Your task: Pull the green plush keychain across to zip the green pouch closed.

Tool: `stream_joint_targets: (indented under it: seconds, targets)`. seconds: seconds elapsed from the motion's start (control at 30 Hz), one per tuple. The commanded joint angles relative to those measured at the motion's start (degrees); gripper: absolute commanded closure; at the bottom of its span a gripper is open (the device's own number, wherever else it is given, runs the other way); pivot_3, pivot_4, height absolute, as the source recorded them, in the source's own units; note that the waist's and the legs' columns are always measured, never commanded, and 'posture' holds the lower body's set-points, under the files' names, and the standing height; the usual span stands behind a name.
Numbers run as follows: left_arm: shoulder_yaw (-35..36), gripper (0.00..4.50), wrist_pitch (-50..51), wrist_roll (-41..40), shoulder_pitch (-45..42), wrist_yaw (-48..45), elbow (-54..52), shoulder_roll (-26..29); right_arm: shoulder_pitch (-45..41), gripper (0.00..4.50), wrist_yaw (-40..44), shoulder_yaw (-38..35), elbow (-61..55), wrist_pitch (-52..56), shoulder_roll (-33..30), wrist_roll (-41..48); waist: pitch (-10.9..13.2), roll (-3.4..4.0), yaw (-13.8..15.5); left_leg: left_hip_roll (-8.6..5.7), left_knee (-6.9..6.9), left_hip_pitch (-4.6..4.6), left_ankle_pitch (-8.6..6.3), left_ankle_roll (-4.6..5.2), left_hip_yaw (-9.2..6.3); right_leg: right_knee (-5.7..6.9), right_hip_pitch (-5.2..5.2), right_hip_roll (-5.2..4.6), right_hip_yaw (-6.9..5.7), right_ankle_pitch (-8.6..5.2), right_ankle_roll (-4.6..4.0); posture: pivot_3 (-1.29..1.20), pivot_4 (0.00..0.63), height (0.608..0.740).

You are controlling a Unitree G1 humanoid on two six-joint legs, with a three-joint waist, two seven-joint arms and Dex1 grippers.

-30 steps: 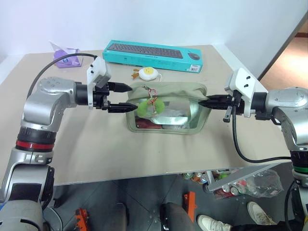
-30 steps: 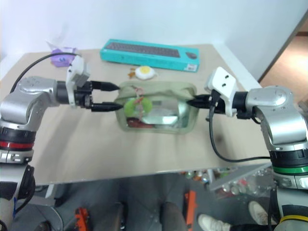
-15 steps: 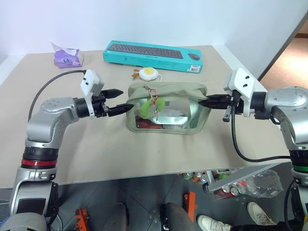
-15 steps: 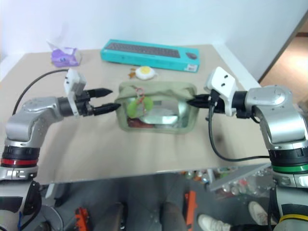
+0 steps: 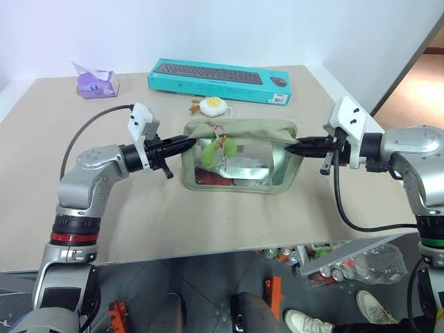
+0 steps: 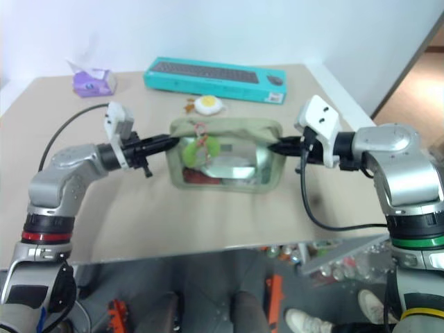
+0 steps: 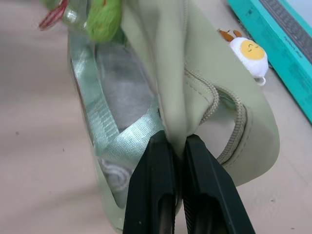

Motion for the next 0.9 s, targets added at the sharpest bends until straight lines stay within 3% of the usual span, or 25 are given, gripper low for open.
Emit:
stream_joint_targets:
  seconds: [0.03, 0.2, 0.33, 0.6, 0.9]
  targets:
    - [1.13, 4.5, 1.46, -2.15, 0.23, 0.98, -4.3, 0.59, -1.76, 3.24, -1.53, -3.81, -0.73, -0.98, -0.01, 1.46, 0.0, 0.0, 0.2, -0.01, 0.0, -0.01, 0.0, 0.0, 0.0, 0.0, 0.0, 0.0, 0.0, 0.0, 0.0, 0.0, 0.15, 0.74]
    - [0.6, 4.5, 3.86, -3.55, 0.87, 2.45, -7.45, 0.35, -2.73, 1.53, -4.46, -7.6, 0.43, -0.57, -0.72, 2.07, 0.0, 0.0, 0.43, -0.03, 0.0, -0.04, -0.01, 0.01, 0.04, -0.02, -0.01, -0.04, 0.03, 0.0, 0.02, 0.0, 0.15, 0.74]
    - [0.34, 4.5, 6.38, -4.37, 0.89, 4.58, -10.13, -0.08, -5.24, 0.14, -7.91, -10.36, -6.71, 7.03, 0.69, 7.85, 0.0, 0.0, 0.4, -0.02, 0.0, -0.04, -0.01, 0.02, 0.07, -0.01, -0.04, -0.03, 0.05, 0.0, 0.02, 0.0, 0.15, 0.74]
    - [0.35, 4.5, 8.94, -4.93, 2.22, 8.7, -13.72, 0.03, -0.48, 0.06, -17.91, -7.09, -24.38, 21.53, 10.33, 19.17, -0.01, -0.02, 0.43, 0.05, 0.01, -0.03, -0.04, 0.07, 0.07, -0.01, -0.01, 0.03, 0.06, 0.0, 0.01, 0.0, 0.15, 0.74]
    - [0.31, 4.5, 9.25, -5.12, 4.29, 10.25, -16.13, 1.1, 5.18, 0.06, -22.14, -3.48, -21.52, 20.47, 14.37, 17.61, -0.01, -0.02, 0.4, 0.0, 0.16, -0.07, -0.05, 0.08, 0.09, -0.01, 0.0, 0.02, 0.13, 0.05, 0.07, 0.0, 0.15, 0.74]
